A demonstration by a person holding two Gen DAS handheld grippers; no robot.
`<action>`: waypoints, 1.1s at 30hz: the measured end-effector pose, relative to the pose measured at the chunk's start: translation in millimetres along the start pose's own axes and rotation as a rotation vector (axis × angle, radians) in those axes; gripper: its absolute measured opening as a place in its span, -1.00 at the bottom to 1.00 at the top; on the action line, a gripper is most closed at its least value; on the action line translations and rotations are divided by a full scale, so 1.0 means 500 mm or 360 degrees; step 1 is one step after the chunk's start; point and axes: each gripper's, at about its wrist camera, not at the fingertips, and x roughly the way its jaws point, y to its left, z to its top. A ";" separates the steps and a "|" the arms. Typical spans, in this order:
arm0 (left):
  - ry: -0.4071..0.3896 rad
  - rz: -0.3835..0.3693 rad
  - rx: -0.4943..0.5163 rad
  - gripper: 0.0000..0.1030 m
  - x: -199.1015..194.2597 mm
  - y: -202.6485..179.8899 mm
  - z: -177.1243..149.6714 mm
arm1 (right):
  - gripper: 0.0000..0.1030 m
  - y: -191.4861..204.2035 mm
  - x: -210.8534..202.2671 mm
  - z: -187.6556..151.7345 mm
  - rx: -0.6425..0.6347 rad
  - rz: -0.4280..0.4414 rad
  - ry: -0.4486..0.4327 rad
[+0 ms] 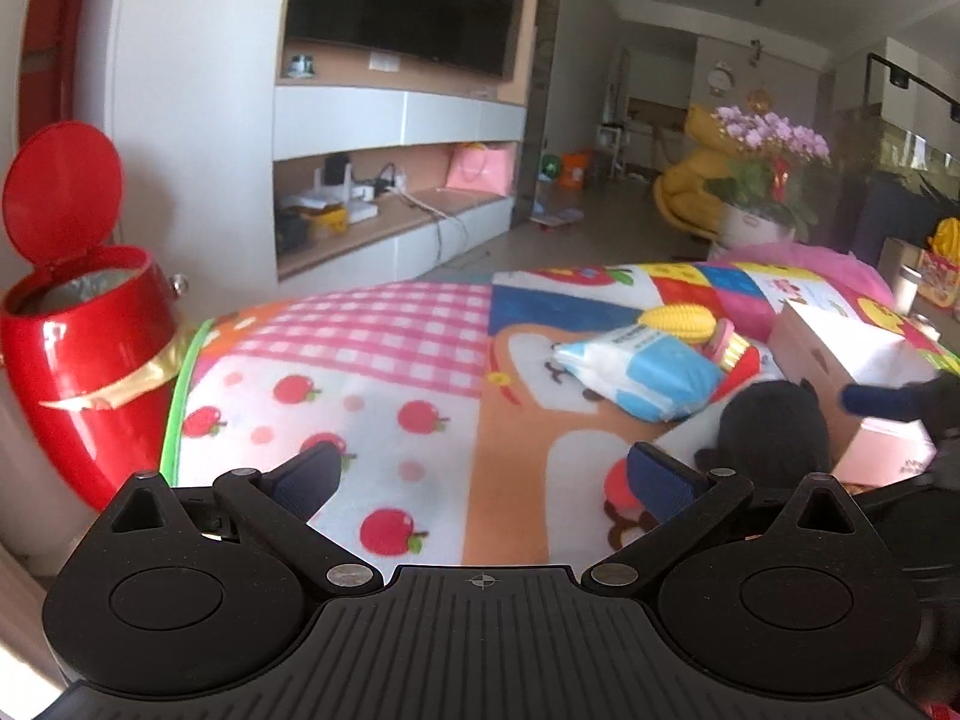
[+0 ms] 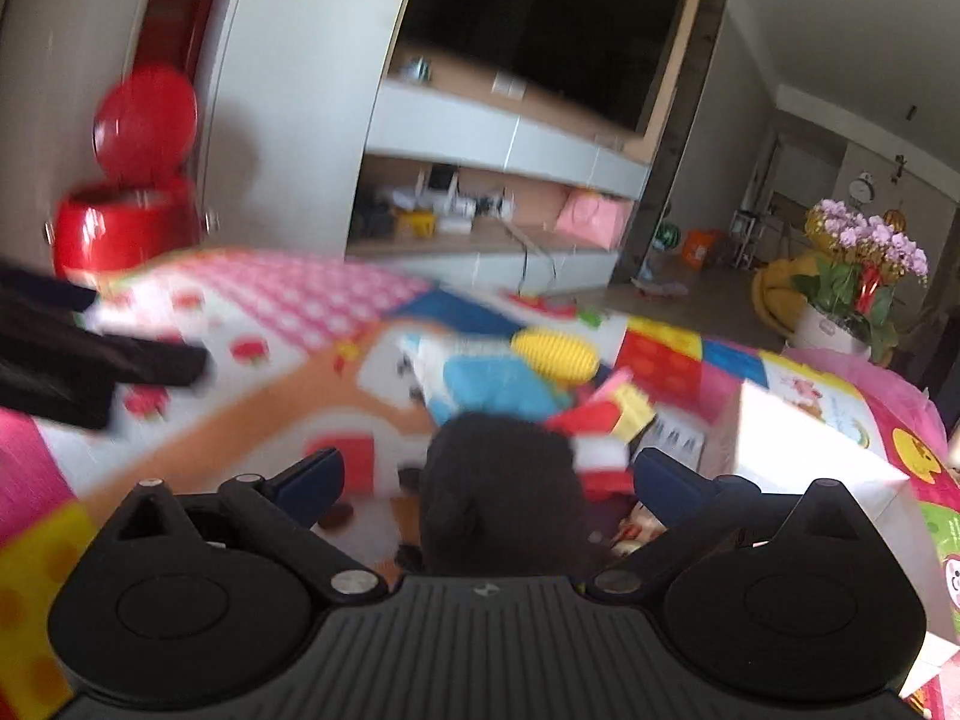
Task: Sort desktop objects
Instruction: 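Grasp the black plush toy with the right tool, then lift the black plush with the right tool while the left tool grasps the white-red foam rocket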
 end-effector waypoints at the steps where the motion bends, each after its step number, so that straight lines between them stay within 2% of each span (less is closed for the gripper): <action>1: 0.0004 -0.0011 -0.0001 1.00 -0.001 0.004 -0.003 | 0.90 0.004 0.005 -0.014 -0.0009 -0.0013 0.0003; 2: 0.0012 -0.0019 -0.0006 1.00 0.000 0.003 -0.006 | 0.65 0.003 0.007 -0.023 -0.0019 -0.0019 0.0006; 3: 0.0019 -0.0029 -0.0023 1.00 0.002 0.003 -0.008 | 0.30 0.001 0.011 -0.027 -0.0020 -0.0017 0.0014; 4: 0.0026 -0.0036 -0.0041 1.00 0.003 0.002 -0.009 | 0.20 -0.001 0.014 -0.025 0.0004 -0.0005 0.0032; 6: 0.0035 -0.0072 -0.0068 1.00 0.003 -0.002 -0.011 | 0.17 -0.031 -0.004 -0.017 0.0137 0.0053 0.0074; 9: 0.0033 -0.0135 -0.0054 1.00 -0.002 -0.011 -0.015 | 0.16 -0.113 -0.060 -0.004 0.0417 0.0298 0.0166; 11: 0.0046 -0.0170 -0.0046 1.00 0.000 -0.019 -0.018 | 0.16 -0.164 -0.105 0.001 0.0543 0.0394 0.0236; 13: 0.0065 -0.0230 -0.0042 1.00 0.002 -0.030 -0.023 | 0.17 -0.196 -0.158 0.001 0.0536 0.0356 0.0283; 16: 0.0090 -0.0324 -0.0024 1.00 0.005 -0.052 -0.032 | 0.17 -0.224 -0.218 -0.002 0.0418 0.0213 0.0354; 19: 0.0116 -0.0394 -0.0007 1.00 0.010 -0.075 -0.039 | 0.17 -0.233 -0.233 -0.017 0.0301 0.0108 0.0480; 22: 0.0133 -0.0408 0.0002 1.00 0.012 -0.092 -0.044 | 0.17 -0.218 -0.206 -0.046 0.0246 0.0111 0.0580; 24: 0.0149 -0.0400 0.0016 1.00 0.014 -0.096 -0.047 | 0.17 -0.198 -0.180 -0.061 0.0215 0.0137 0.0573; 27: 0.0166 -0.0350 0.0028 1.00 0.018 -0.091 -0.046 | 0.18 -0.164 -0.141 -0.075 0.0161 0.0126 0.0477; 29: 0.0170 -0.0311 0.0021 1.00 0.019 -0.082 -0.044 | 0.28 -0.134 -0.118 -0.078 0.0107 0.0092 0.0408; 30: 0.0170 -0.0294 0.0019 1.00 0.018 -0.077 -0.043 | 0.40 -0.122 -0.117 -0.082 0.0077 0.0078 0.0371; 33: 0.0182 -0.0261 0.0019 1.00 0.022 -0.069 -0.043 | 0.64 -0.112 -0.145 -0.094 0.0074 0.0118 0.0246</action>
